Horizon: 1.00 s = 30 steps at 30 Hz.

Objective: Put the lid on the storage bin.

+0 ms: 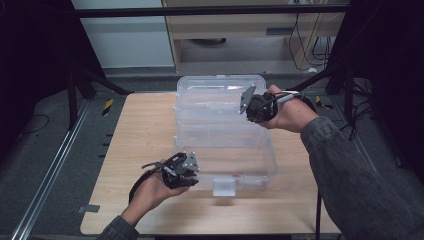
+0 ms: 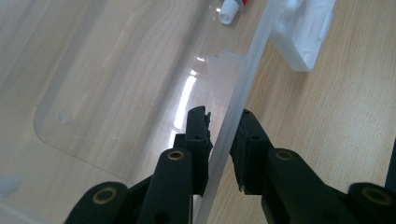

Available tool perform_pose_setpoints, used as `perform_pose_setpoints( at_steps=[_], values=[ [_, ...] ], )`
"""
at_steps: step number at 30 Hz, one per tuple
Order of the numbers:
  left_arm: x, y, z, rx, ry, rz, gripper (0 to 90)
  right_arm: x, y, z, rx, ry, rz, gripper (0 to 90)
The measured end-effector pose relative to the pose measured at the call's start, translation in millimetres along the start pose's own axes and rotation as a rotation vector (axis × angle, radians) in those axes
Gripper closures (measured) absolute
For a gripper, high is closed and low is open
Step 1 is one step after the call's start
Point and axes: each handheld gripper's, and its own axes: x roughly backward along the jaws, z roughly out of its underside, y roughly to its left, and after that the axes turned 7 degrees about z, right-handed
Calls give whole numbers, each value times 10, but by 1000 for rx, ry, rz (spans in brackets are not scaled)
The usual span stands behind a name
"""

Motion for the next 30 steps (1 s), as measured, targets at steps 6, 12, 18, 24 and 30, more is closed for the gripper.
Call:
perform_pose_setpoints(
  at_steps=[6,12,18,24,30],
  values=[
    [-5,-4,-2,2,0,-5,766,64,73,6,4,-14,4,862],
    [-10,-7,2,4,-3,-9,760,122,165,31,9,-34,18,861],
    [-13,-14,7,5,-4,-13,752,166,243,58,8,-48,32,860],
    [-16,-14,10,6,-6,-15,748,196,309,78,-3,-57,46,859],
    [-20,-20,15,9,-10,-16,744,233,390,103,2,-70,60,856]
  ],
)
